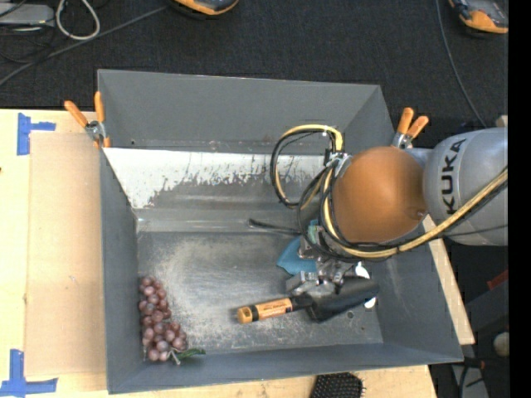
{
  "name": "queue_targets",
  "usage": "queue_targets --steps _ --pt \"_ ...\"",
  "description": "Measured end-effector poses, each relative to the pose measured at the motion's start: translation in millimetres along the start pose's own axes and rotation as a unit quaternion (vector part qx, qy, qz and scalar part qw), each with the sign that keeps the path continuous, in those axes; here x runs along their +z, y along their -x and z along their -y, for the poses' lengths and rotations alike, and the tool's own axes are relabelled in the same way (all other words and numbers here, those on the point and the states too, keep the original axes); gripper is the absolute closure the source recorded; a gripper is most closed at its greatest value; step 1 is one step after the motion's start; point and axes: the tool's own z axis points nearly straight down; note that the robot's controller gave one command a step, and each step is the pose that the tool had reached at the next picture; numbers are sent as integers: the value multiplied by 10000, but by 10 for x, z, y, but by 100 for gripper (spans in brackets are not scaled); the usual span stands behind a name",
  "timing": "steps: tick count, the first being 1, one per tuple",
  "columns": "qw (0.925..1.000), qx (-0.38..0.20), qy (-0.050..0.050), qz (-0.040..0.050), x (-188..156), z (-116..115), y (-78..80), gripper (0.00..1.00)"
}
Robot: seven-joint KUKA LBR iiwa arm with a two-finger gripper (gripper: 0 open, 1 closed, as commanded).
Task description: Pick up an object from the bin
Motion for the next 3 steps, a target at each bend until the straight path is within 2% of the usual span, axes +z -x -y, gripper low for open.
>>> queue_targets --steps 1,2,3 --pt "9997 245 5 6 -204 57 -28 100" --pt "9959 -901 44 12 -31 254 29 100" --pt "9907 -1359 34 10 -11 228 143 100"
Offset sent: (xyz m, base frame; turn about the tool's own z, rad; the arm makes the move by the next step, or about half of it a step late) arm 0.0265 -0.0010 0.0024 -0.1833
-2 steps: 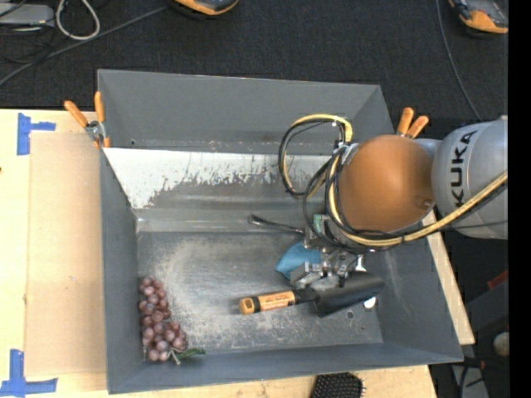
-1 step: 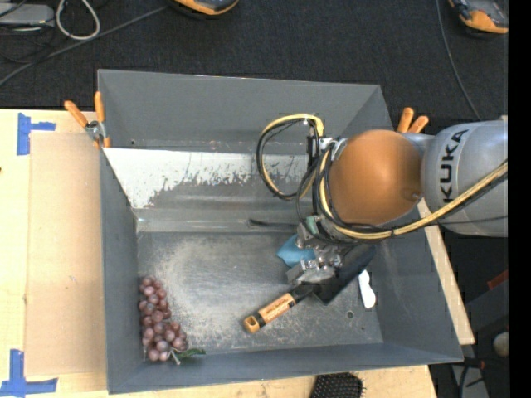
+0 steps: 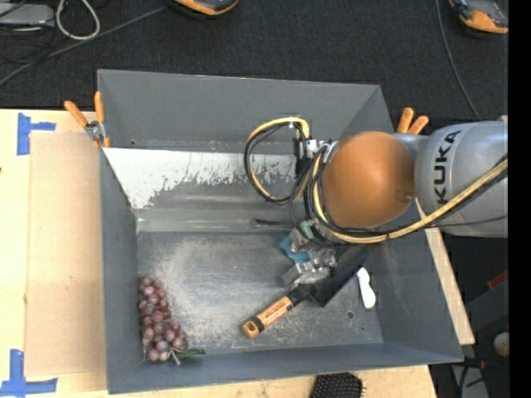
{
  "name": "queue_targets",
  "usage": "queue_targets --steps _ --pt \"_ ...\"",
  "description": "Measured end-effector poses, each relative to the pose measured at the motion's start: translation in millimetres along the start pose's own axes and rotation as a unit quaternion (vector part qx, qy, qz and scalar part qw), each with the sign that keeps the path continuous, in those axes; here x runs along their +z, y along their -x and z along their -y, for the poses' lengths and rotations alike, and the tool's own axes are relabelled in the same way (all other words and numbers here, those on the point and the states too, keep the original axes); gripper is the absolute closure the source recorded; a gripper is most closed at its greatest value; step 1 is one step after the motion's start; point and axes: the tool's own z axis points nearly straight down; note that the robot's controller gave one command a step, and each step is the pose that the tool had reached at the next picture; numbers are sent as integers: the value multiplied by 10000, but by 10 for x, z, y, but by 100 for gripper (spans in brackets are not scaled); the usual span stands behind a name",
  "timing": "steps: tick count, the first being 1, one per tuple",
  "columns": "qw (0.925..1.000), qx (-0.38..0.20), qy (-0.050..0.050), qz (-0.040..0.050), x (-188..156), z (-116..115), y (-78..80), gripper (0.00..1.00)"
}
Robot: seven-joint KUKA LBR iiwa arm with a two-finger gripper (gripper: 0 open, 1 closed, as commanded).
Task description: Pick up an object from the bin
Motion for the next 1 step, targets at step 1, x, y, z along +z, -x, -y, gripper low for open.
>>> queue_targets --steps 1 --pt "9996 278 -2 26 -5 134 -123 100"
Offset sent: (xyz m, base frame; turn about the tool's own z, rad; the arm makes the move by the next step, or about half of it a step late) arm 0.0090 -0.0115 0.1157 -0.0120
